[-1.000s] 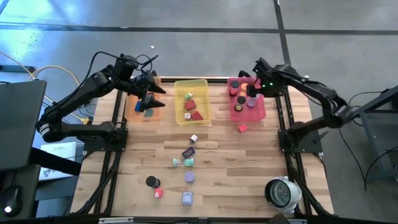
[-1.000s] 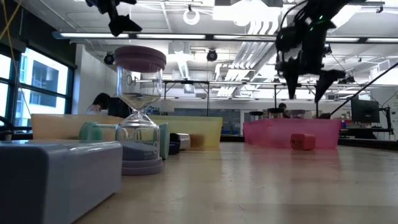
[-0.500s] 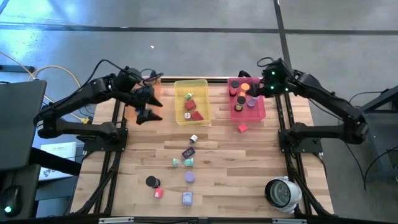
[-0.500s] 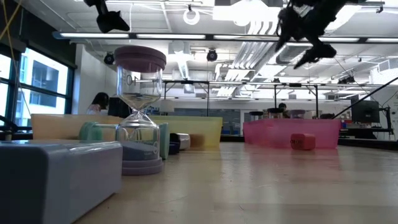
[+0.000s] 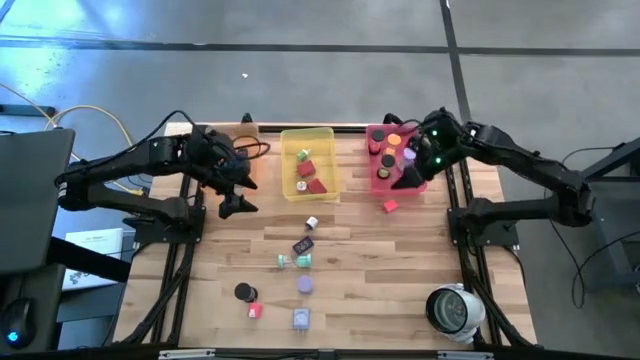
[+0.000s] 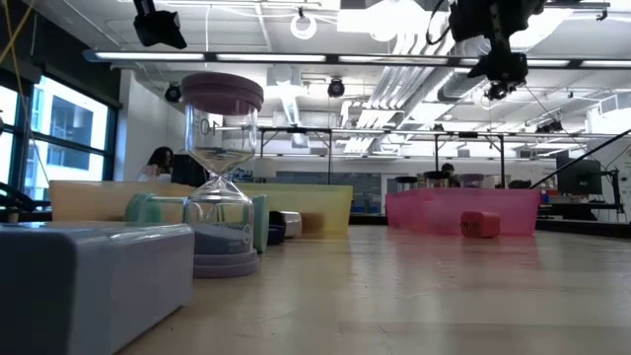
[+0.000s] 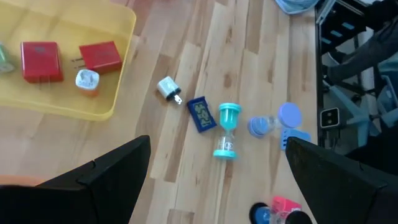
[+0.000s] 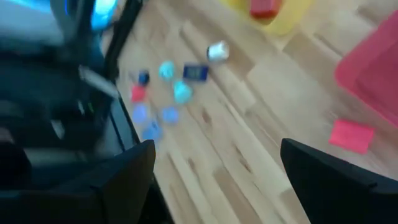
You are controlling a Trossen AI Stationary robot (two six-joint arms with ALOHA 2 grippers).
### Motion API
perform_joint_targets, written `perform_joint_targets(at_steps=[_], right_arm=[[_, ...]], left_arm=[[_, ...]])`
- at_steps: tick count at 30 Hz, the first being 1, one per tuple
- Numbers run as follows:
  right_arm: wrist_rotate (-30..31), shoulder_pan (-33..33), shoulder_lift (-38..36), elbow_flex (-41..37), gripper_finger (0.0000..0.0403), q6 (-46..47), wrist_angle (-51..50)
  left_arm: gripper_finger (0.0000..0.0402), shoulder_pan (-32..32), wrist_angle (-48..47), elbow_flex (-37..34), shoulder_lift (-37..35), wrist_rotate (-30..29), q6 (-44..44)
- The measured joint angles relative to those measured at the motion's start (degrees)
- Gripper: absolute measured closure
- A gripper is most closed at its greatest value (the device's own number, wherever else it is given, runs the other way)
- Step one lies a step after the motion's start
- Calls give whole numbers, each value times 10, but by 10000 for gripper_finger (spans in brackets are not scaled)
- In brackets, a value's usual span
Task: Pick & Place Office items
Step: Put the right pink charger adapter into the yellow bin
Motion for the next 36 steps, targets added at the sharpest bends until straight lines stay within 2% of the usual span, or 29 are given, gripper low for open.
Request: perform_joint_targets(at_steps=[2, 4, 9, 12, 14, 16, 23, 36], right_arm=[[1, 24, 2, 0, 67, -65, -5], [31, 48, 2, 0, 67, -112, -4], [152, 112, 9, 0, 67, -183, 4], [246, 141, 23, 0, 67, -238, 5], [304, 152, 32, 0, 67, -253, 5], [333, 159, 44, 0, 67, -253, 6], [342, 187, 99, 0, 67, -268, -1], [342, 230, 198, 0, 67, -326, -34]], left_arm=[[35, -15, 0, 0, 0, -15, -13], [35, -31, 0, 0, 0, -23, -30], [35, -68, 0, 0, 0, -23, -63], [35, -86, 0, 0, 0, -33, -73], [35, -95, 0, 0, 0, -35, -74], [35, -100, 1, 0, 0, -35, -72], [35, -100, 1, 0, 0, -65, -70], [35, -100, 1, 0, 0, -65, -70]])
